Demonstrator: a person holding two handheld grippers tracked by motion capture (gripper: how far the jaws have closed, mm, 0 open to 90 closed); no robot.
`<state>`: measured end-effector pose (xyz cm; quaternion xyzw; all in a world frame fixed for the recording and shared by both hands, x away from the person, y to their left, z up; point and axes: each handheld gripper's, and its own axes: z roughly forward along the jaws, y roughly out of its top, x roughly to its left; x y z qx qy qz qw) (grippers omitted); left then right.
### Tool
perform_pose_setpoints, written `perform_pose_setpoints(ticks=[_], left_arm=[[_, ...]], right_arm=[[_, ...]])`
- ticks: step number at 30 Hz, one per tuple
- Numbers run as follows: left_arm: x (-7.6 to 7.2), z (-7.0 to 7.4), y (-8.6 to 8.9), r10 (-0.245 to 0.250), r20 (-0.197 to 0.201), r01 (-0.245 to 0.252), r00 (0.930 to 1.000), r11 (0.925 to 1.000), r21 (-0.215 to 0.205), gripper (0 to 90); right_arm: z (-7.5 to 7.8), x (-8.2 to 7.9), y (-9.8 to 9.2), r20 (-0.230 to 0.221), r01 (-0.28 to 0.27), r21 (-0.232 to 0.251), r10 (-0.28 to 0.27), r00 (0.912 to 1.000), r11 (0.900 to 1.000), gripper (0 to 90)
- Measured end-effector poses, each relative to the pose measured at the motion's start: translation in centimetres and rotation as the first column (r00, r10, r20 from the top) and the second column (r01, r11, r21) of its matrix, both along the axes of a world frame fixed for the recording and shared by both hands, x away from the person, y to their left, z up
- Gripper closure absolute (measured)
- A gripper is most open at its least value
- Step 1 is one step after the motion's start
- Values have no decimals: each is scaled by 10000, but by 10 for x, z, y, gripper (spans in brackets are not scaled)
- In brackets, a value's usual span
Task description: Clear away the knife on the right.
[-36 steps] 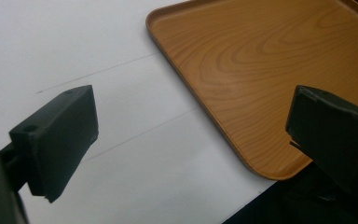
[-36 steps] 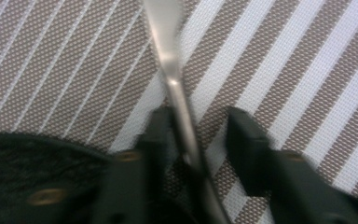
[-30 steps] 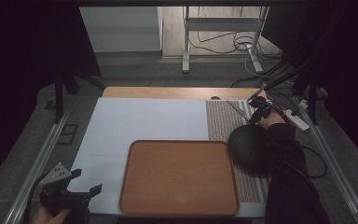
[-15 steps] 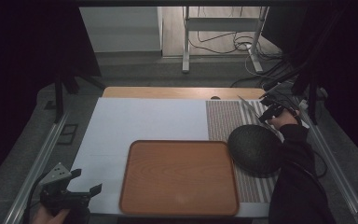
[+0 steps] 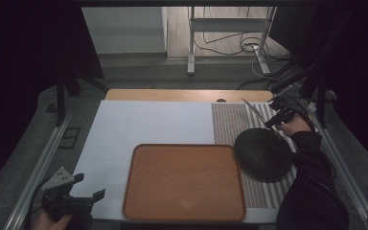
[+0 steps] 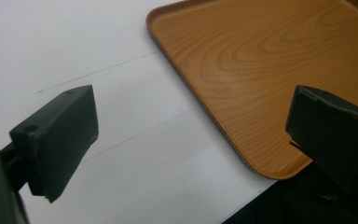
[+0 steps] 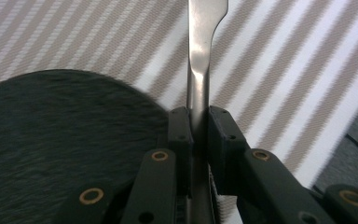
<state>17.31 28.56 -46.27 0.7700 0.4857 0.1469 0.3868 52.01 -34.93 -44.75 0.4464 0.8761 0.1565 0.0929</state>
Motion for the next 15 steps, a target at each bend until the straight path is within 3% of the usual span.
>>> perform_pose_setpoints(ticks=[15], left_arm=[[0, 0, -1, -27, 38, 27, 10000, 10000, 94, 34]], right_arm=[[-1, -39, 48, -35, -1070, -201, 1069, 9943, 9941, 806]])
